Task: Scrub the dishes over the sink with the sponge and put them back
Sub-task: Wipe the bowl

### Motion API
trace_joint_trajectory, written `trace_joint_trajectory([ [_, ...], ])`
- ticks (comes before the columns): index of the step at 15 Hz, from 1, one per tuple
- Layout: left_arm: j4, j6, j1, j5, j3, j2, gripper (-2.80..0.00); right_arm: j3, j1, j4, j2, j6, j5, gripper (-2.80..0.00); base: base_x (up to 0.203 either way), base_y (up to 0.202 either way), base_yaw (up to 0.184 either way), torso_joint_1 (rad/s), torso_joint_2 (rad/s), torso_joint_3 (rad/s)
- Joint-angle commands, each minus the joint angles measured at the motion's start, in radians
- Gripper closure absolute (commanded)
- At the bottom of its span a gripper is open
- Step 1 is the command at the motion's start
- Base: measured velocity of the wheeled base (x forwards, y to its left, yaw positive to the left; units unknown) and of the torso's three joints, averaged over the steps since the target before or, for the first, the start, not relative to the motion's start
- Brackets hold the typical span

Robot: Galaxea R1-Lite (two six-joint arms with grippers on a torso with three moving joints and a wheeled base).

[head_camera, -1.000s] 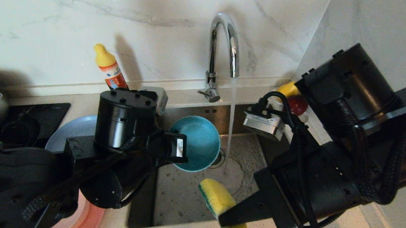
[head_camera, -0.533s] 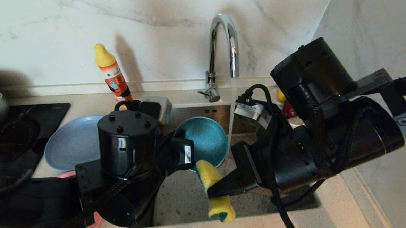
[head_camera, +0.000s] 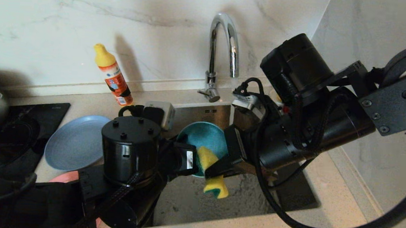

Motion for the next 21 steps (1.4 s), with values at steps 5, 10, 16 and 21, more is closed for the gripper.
trace_joint_trajectory([
  [5,-0.026,-0.009,-0.006,0.007,0.01,-0.003,0.0,-0.045,-0.046,0.013,0.043,0.012,0.005,0.0,0.0,0.0,0.0,0.0,0.0,0.0],
  [10,-0.109,-0.004,-0.007,0.005,0.048,0.003,0.0,-0.087,-0.07,0.008,0.056,0.052,0.006,0.0,0.0,0.0,0.0,0.0,0.0,0.0],
  [16,-0.113,0.0,-0.036,0.006,0.067,-0.004,0.0,-0.143,-0.074,0.01,0.089,0.052,0.005,0.0,0.0,0.0,0.0,0.0,0.0,0.0],
  [21,-0.129,0.001,-0.043,0.01,0.055,-0.009,0.0,-0.151,-0.074,0.011,0.123,0.052,0.007,0.0,0.0,0.0,0.0,0.0,0.0,0.0],
])
